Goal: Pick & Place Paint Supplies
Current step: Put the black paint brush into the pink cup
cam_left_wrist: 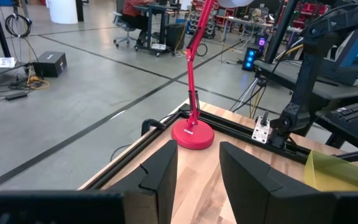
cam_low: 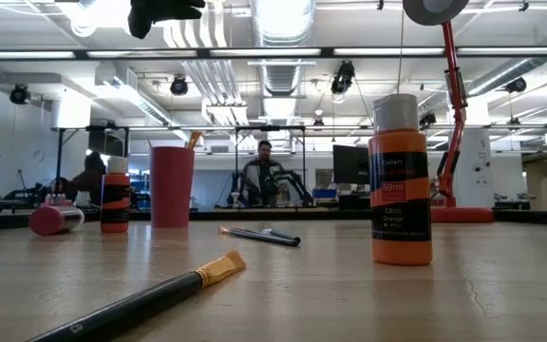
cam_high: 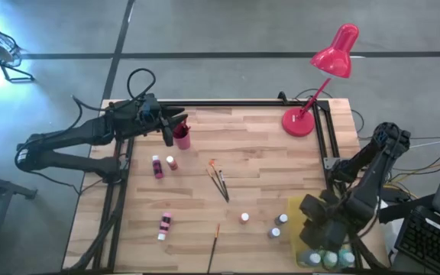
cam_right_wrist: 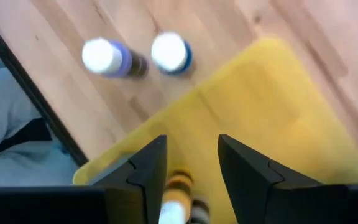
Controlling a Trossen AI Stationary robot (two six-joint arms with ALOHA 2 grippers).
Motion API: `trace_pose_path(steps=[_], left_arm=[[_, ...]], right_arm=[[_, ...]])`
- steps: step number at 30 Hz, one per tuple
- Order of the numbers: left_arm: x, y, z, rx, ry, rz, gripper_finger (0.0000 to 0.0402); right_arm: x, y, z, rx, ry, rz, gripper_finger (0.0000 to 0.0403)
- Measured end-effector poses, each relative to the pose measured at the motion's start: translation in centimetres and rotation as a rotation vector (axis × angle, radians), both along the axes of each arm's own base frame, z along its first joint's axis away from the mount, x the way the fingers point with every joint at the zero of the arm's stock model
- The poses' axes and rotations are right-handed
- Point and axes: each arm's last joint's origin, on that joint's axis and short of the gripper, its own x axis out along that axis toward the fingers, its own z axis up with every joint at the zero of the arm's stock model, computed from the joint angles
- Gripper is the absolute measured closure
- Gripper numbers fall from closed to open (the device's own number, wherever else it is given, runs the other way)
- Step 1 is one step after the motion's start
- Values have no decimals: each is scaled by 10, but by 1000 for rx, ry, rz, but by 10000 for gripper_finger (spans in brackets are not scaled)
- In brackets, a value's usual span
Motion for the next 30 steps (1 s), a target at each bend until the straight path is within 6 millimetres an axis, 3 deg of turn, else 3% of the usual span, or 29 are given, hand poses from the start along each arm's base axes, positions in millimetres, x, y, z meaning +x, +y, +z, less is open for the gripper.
trace_pose_path(steps=[7,20,25,30], left_arm=[[0,0,0,-10,-4,-16,275],[1,-1,0,-84,-33,-44,275],[3,-9,-7,-181,8,-180,275],[17,-34,-21,-262,135,-182,276]], right_arm=[[24,-21,1,-92,-37,107,284],[85,-58,11,-337,-301,478,294],[77,-72,20,-361,-291,465,281],[60,-86,33,-408,-294,352,270]])
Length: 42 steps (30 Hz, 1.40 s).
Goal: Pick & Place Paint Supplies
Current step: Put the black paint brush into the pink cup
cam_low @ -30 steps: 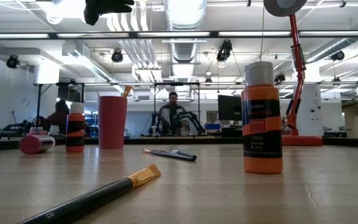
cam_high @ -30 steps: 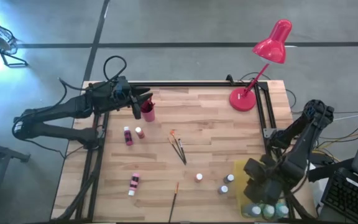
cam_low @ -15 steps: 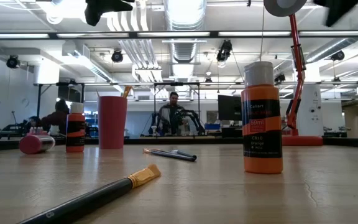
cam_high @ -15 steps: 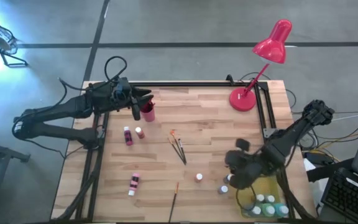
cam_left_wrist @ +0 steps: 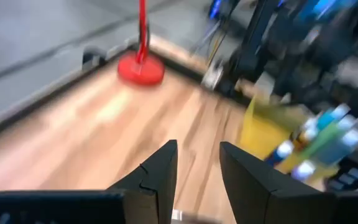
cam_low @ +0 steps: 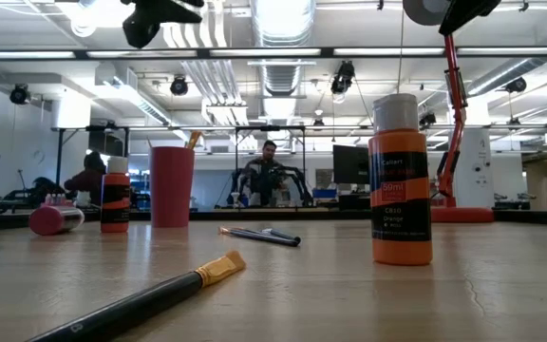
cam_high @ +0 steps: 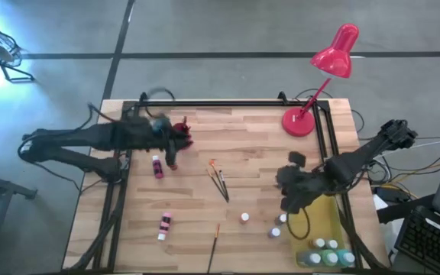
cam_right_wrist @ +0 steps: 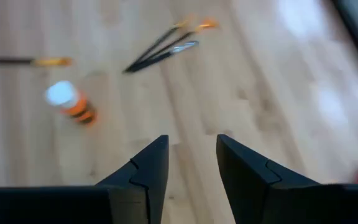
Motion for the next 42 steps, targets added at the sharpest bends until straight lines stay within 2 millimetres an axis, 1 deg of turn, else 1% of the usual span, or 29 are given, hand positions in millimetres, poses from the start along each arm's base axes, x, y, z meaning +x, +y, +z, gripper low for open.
trace_pose_path(steps=[4,7,10,13,17,23,27,32,35,39,42], left_arm=[[15,-32,-13,-33,104,36,283],[26,-61,-21,-82,129,23,288],[35,-87,-23,-107,138,8,293],[46,-108,-21,-136,161,-23,296],[61,-128,-20,-149,239,-23,299],[86,-150,-32,-178,403,38,299],[93,-160,-40,-211,519,95,299],[100,-174,-48,-306,549,131,298],[105,-178,-61,-362,570,182,298],[112,-183,-87,-415,635,242,294],[120,-188,-104,-434,661,257,283]], right_arm=[[-17,-12,9,-13,-29,-115,269],[-27,-19,15,-20,-50,-152,276],[-33,-24,20,-37,-79,-163,287],[-38,-28,25,-72,-108,-159,298],[-43,-31,29,-83,-130,-155,311],[-45,-33,31,-87,-140,-157,325],[-47,-34,29,-107,-111,-154,328],[-49,-35,28,-122,-88,-152,317],[-50,-35,28,-129,-78,-150,307],[-50,-35,26,-133,-73,-149,294],[-50,-35,23,-141,-61,-146,285]])
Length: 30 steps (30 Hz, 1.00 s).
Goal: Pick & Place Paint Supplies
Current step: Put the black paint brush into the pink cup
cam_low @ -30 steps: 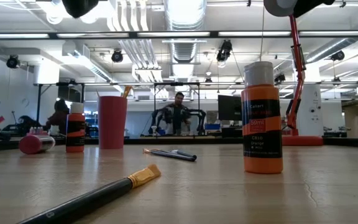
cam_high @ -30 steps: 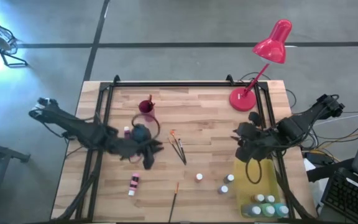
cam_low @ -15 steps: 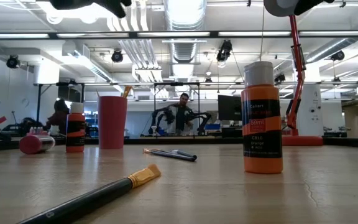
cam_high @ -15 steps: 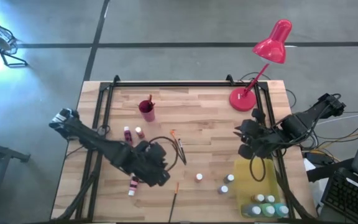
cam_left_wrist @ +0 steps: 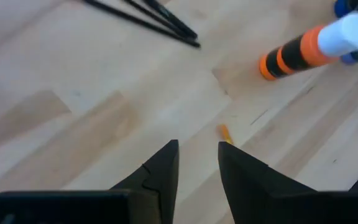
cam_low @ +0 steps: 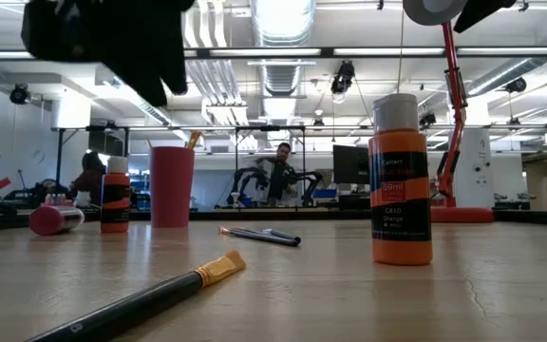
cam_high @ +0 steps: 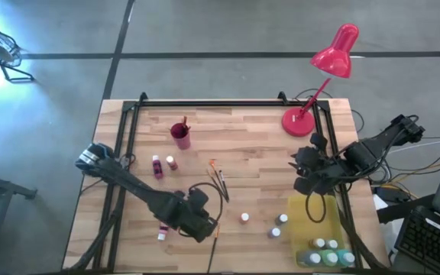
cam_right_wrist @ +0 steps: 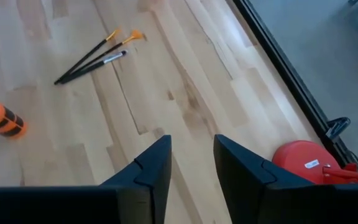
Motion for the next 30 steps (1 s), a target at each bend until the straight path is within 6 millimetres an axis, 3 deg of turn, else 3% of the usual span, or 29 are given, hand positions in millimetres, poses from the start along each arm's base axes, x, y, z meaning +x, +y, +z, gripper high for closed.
trace_pose_path(steps=[5,10,20,30], left_arm=[[16,-6,-24,-91,45,-20,245],[32,-10,-33,-153,-22,-32,220],[48,-12,-57,-177,-20,-41,220],[56,-14,-78,-196,19,-45,221]], right_arm=[[0,0,-8,-12,28,2,271],[-1,0,-21,-35,68,2,258],[-3,-2,-42,-51,120,-22,241],[-2,-1,-33,-35,90,-23,251]])
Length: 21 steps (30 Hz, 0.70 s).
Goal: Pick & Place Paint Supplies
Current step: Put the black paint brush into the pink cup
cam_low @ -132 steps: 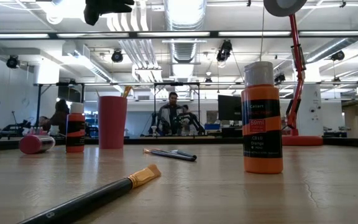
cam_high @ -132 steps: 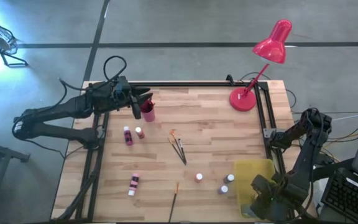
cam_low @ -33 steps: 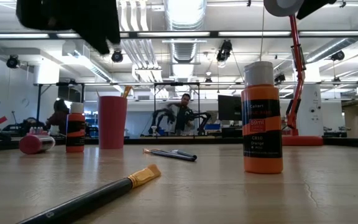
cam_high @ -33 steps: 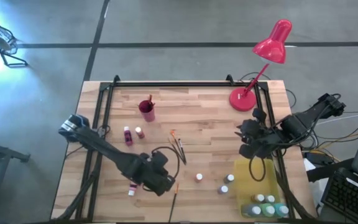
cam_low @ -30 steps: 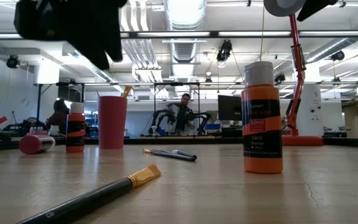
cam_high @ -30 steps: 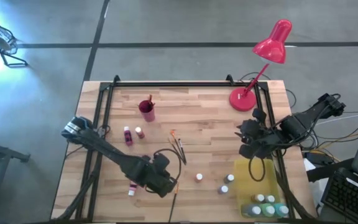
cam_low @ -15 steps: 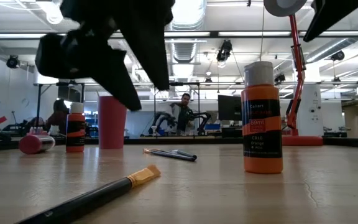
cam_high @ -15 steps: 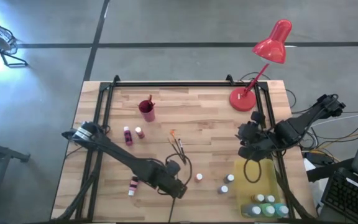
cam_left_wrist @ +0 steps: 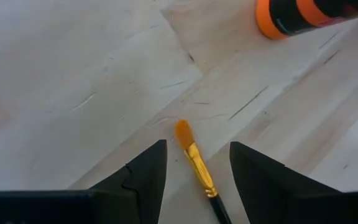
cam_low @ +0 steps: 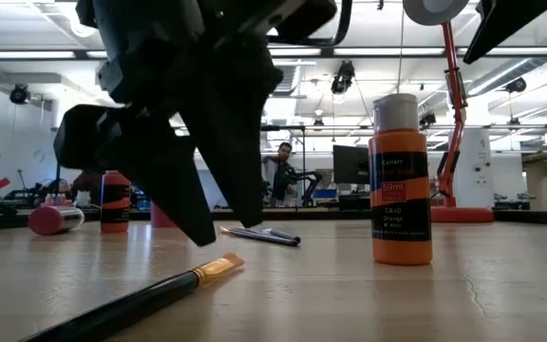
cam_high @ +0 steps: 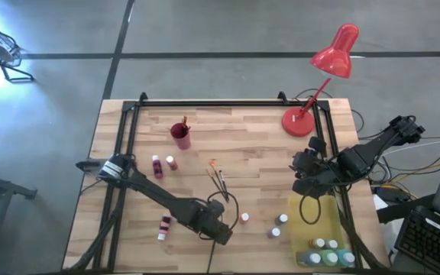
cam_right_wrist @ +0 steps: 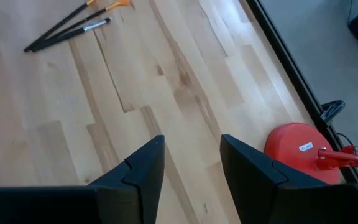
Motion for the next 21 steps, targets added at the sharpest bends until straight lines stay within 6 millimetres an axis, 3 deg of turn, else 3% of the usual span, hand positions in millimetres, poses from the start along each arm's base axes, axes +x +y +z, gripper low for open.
trace_pose_path(steps=[14,21], left_arm=[[6,-2,-17,10,6,9,223],[7,0,-17,26,4,13,257]], right_arm=[[1,1,6,1,-17,16,298],[1,1,6,1,-17,17,319]])
